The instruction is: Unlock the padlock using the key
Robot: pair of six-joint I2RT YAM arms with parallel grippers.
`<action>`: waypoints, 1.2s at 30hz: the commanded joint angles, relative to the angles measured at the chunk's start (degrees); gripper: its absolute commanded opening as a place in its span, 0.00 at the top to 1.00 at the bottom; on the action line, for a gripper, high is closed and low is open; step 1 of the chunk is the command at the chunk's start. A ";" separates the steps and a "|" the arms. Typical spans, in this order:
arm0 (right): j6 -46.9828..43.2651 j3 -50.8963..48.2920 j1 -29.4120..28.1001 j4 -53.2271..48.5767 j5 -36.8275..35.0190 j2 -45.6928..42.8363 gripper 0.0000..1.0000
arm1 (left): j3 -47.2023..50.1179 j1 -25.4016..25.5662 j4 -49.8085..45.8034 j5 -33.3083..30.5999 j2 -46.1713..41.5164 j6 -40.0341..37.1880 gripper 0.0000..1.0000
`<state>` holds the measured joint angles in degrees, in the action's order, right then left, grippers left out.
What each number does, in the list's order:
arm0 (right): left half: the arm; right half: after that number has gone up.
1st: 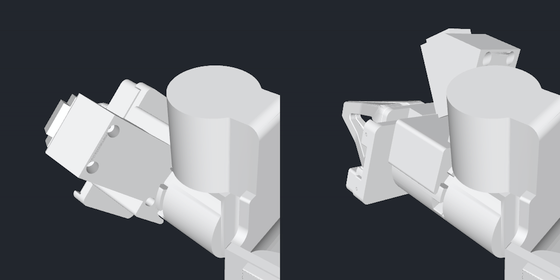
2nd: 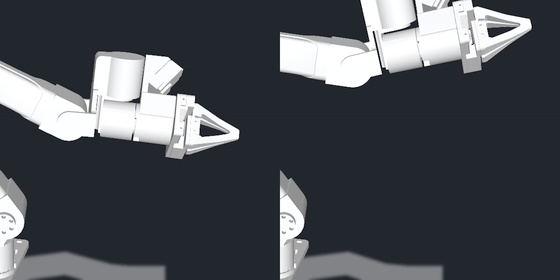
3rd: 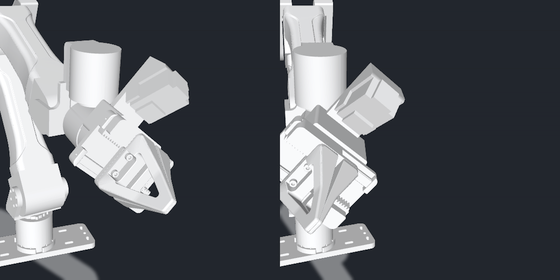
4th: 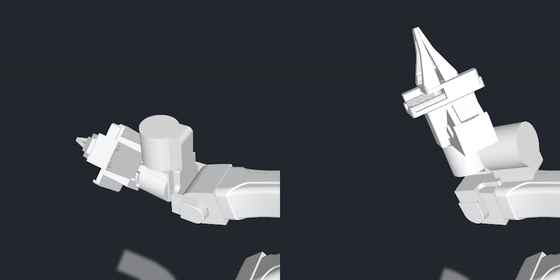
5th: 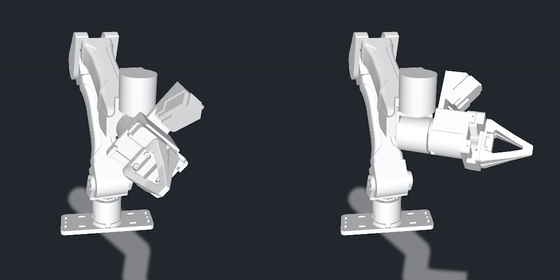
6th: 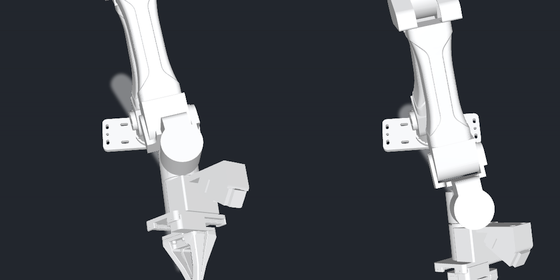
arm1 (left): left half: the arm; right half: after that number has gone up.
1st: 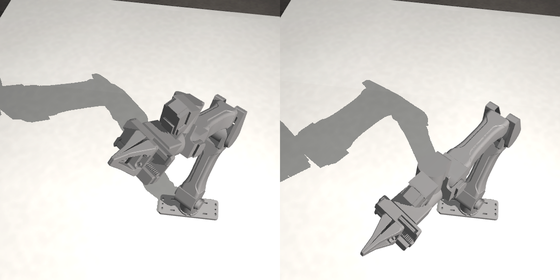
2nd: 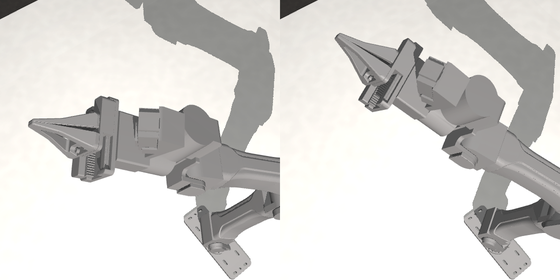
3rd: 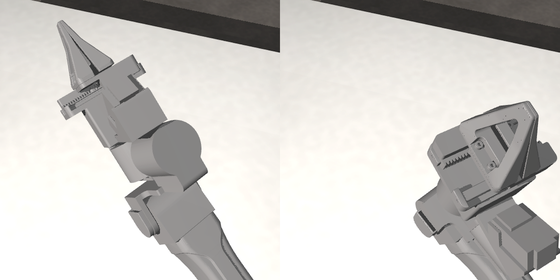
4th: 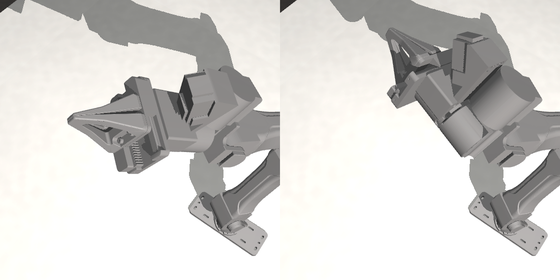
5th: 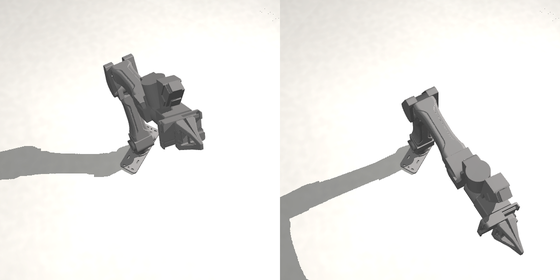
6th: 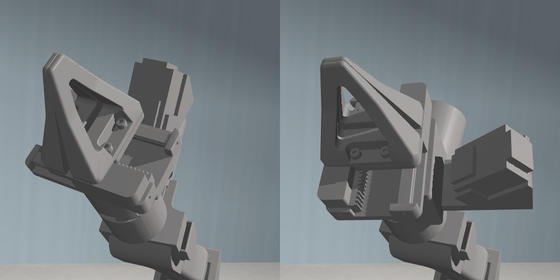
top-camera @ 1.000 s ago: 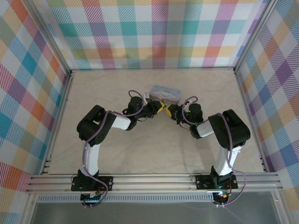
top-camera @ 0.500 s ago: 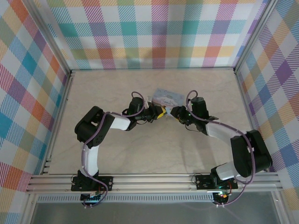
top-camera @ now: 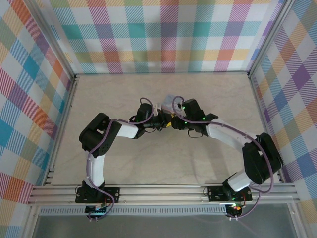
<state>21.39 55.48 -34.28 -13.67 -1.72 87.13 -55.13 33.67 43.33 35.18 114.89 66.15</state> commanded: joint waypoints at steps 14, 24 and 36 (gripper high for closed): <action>-11.35 6.30 -3.66 -5.19 -9.22 7.99 0.61 | -1.67 0.34 0.13 2.70 -2.13 -0.08 0.94; -14.48 9.73 -4.56 -7.59 -10.76 10.65 1.00 | -1.64 0.34 0.16 2.88 -2.22 -0.29 0.94; -13.24 2.44 -4.56 -1.15 -3.80 10.71 1.00 | 3.99 -0.48 -4.97 0.12 -4.33 -3.31 0.67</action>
<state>7.29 59.66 -38.50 -18.11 -8.80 97.10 -53.34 33.61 39.05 35.46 113.67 64.27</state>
